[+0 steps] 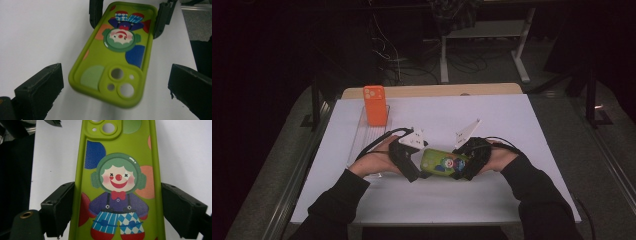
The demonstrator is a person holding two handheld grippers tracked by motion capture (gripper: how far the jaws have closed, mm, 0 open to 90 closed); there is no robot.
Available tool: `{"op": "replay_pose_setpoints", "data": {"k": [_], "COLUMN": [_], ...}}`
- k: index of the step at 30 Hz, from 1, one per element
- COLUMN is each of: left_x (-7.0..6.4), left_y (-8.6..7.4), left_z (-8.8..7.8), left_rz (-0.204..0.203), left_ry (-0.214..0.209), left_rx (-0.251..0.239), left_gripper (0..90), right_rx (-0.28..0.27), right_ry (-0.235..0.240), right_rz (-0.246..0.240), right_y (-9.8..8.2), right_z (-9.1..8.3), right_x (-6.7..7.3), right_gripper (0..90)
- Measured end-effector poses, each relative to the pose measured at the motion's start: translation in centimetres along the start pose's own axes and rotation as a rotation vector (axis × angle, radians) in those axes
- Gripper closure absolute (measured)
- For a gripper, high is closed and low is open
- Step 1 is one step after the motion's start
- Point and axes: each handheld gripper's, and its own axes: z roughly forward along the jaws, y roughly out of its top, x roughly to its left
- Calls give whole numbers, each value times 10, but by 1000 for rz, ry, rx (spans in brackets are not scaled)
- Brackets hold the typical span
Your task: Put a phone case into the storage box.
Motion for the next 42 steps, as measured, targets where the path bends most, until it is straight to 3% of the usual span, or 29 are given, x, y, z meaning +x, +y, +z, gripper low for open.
{"op": "replay_pose_setpoints", "data": {"k": [3, 8, 19, 22, 31, 42], "left_x": [-4, -7, -14, -14, -16, -15], "left_y": [0, 1, 0, 0, 0, 0], "left_z": [4, 10, 23, 25, 27, 28], "left_rz": [4, 62, 65, 89, 72, 64], "left_ry": [-21, -46, -81, -88, -96, -127], "left_rx": [8, 43, 93, 100, 119, 119], "left_gripper": [0, 0, 0, 0, 105, 142], "right_rx": [17, 31, 26, 29, 29, 31], "right_ry": [4, 25, 49, 42, 44, 57], "right_rz": [-30, -61, -100, -111, -124, -118], "right_y": [4, 11, 19, 20, 22, 21], "right_z": [3, 9, 12, 11, 10, 9], "right_x": [5, 12, 20, 20, 22, 22], "right_gripper": [151, 151, 151, 150, 151, 149]}}
